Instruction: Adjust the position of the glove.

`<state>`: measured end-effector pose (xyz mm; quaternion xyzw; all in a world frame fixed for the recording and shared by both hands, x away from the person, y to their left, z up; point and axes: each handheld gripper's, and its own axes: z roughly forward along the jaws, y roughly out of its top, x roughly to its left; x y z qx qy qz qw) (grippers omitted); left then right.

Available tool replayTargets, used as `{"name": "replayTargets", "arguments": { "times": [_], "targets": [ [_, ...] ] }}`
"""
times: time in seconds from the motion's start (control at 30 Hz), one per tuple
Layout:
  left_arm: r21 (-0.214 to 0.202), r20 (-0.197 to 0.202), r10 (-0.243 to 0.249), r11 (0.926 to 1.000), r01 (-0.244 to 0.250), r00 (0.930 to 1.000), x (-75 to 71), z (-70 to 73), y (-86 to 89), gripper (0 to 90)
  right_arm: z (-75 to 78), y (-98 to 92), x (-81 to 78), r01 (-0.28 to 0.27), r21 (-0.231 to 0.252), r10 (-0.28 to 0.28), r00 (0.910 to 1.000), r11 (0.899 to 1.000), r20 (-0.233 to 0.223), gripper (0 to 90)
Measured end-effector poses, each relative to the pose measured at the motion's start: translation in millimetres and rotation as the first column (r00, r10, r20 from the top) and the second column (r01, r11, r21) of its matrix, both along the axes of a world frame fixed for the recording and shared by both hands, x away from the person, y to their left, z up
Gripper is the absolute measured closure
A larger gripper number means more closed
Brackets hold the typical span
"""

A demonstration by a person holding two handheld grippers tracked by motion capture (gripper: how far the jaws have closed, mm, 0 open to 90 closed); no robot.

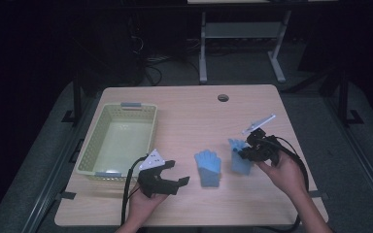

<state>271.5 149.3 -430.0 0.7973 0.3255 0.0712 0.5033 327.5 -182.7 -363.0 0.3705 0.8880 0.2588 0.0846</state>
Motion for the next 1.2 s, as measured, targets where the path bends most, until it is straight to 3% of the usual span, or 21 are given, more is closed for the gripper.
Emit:
{"name": "replayTargets", "arguments": {
  "times": [0.4,0.9,1.2],
  "targets": [
    [-0.001,0.003,0.012,0.9999,-0.012,0.9999,0.5,1.0,2.3,17.8,-0.1,33.6,2.5,-0.075,0.01,0.076,0.997,0.997,-0.014,81.4],
    [-0.007,-0.001,0.019,0.9998,-0.019,0.9998,1.6,0.5,3.5,17.8,-14.7,66.8,7.6,-0.18,-0.008,0.179,0.9823,0.984,-0.055,80.8],
    [-0.009,-0.001,0.019,0.9998,-0.019,0.9998,0.9,1.1,3.6,17.8,-23.0,77.8,7.0,-0.205,-0.009,0.204,0.9762,0.979,-0.073,80.6]
  ]
}}
